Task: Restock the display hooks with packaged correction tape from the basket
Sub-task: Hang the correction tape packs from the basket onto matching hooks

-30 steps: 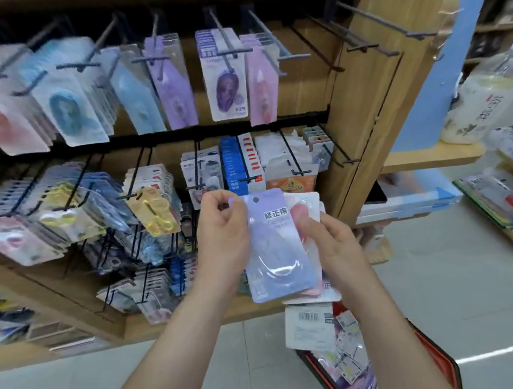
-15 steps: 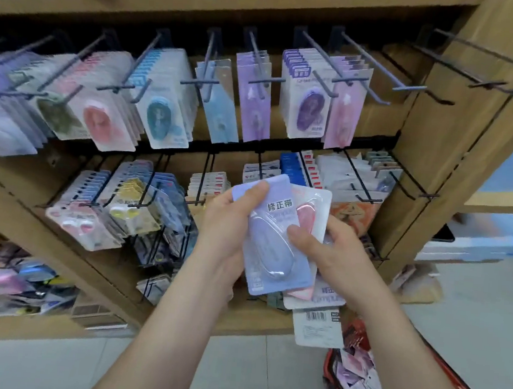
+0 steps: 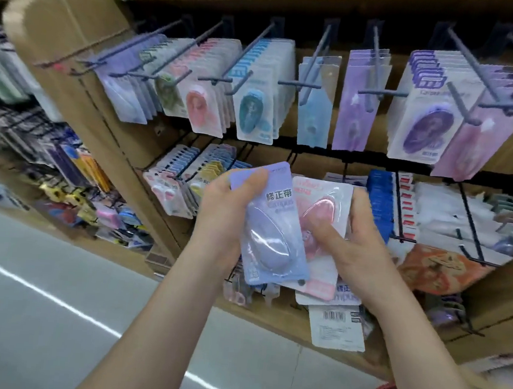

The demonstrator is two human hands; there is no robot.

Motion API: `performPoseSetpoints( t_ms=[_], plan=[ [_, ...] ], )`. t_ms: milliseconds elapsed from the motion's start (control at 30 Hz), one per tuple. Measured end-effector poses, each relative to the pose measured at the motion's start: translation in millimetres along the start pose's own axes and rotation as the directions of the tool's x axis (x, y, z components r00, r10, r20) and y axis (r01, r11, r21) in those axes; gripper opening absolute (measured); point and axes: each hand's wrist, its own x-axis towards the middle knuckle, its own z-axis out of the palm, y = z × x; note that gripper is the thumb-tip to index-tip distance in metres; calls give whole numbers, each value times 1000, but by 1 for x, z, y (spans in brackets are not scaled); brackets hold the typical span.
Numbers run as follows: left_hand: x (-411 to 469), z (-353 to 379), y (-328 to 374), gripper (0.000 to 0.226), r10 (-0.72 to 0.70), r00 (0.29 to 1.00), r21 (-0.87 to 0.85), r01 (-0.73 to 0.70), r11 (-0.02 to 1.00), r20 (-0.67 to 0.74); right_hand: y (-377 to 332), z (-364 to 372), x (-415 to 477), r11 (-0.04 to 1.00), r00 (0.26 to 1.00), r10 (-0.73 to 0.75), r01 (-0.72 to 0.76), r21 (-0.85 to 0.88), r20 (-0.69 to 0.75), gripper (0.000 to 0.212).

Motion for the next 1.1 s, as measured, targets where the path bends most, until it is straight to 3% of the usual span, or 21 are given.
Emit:
performPoseSetpoints(
  t_ms=[167, 300, 400, 467, 533, 700, 933, 1000, 1100],
  plan=[
    [2, -16, 5, 12, 51, 985, 58, -41, 997, -168, 0, 3, 20, 981, 976, -121, 146, -129, 183, 61],
    [2, -25, 9, 11, 94, 965, 89, -74, 993, -244, 8, 10, 32, 977, 940, -117, 167, -132, 321, 43],
    [1, -32, 9, 9, 137, 931, 105, -107, 989, -338, 14, 29, 38, 994, 951, 5, -37, 99, 310, 26],
    [1, -36, 8, 18, 152, 901, 111, -116, 987, -406, 15, 47, 40, 949, 941, 129, -208, 236, 313, 23],
    [1, -41, 8, 26, 140, 868, 73, -119, 990, -476, 20, 64, 41, 899, 920, 214, -317, 303, 327, 24],
    [6, -72, 19, 11, 82, 808, -90, -164, 982, -583, 33, 92, 55, 816, 886, 368, -454, 359, 283, 24],
    [25, -136, 36, 32, 27, 854, -121, -105, 987, -519, 37, 141, 91, 690, 847, 478, -525, 499, 231, 37],
    [32, -150, 32, 29, 16, 894, -93, -64, 994, -448, 39, 161, 99, 645, 831, 502, -545, 535, 240, 43],
    [47, -177, 30, 12, -21, 940, -47, 5, 999, -340, 39, 196, 106, 565, 809, 495, -577, 590, 318, 35]
  ],
)
